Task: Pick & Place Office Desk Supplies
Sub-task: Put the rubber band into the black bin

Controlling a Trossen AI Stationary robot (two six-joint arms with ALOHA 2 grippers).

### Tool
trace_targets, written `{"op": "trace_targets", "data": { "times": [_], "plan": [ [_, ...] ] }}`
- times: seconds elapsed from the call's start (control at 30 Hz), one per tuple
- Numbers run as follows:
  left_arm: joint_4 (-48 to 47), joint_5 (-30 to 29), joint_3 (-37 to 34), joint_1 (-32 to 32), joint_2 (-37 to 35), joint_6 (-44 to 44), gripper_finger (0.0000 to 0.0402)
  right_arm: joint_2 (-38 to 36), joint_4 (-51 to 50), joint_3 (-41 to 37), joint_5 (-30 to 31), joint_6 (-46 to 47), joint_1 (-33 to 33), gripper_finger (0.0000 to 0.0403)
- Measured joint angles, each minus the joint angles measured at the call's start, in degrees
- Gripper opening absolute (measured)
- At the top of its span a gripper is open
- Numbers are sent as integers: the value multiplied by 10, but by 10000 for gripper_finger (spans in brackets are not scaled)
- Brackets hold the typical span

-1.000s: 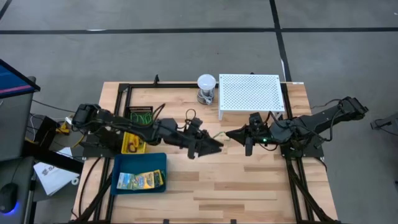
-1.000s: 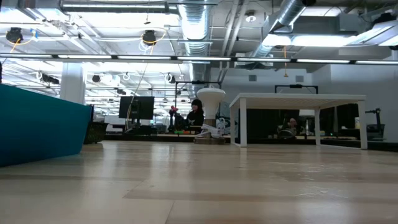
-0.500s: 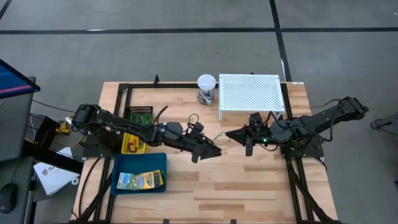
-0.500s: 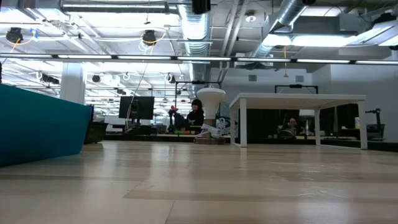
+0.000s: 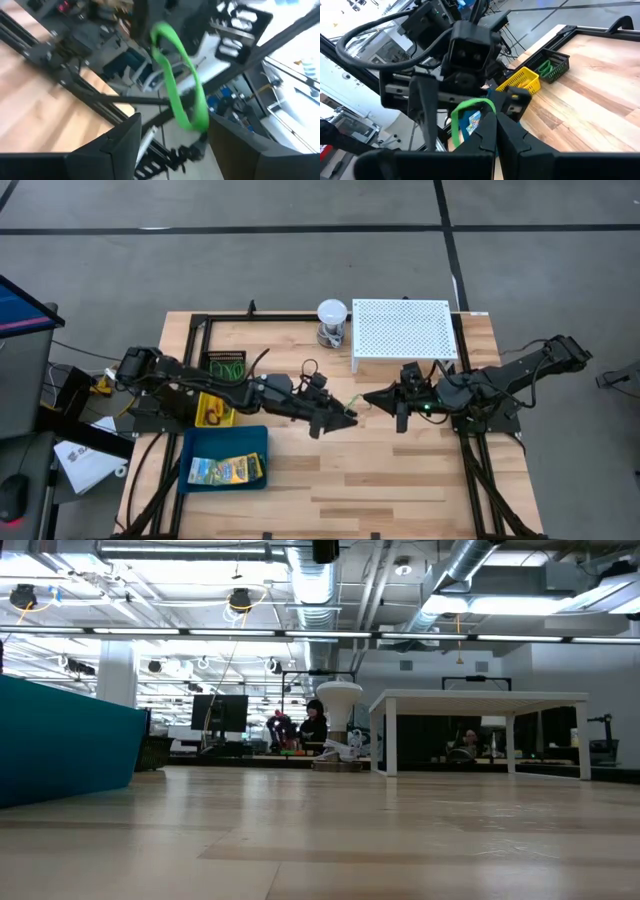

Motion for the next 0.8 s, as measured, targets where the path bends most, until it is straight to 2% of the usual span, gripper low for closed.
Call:
{"op": "trace_targets", "data": {
  "times": [0.17, 0.33, 0.43, 0.57, 0.73, 0.8],
  "plan": [
    [34, -20, 0, 13, 0, 13, 209, 0, 0, 0, 0, 0, 0, 0],
    [33, -8, 0, 16, 0, 14, 183, 0, 0, 0, 0, 0, 0, 0],
    [18, -4, 0, 12, 0, 14, 138, 0, -1, 0, 0, 0, 0, 0],
    [0, -4, 0, 5, 0, 27, 26, 0, -1, 0, 0, 0, 0, 0],
    [-17, -25, 0, -1, 0, 37, 3, 0, 10, 0, -12, -19, 0, 9],
    [-77, -25, 0, -4, -10, 35, 2, 0, 15, 0, -18, -21, 0, 27]
  ]
}}
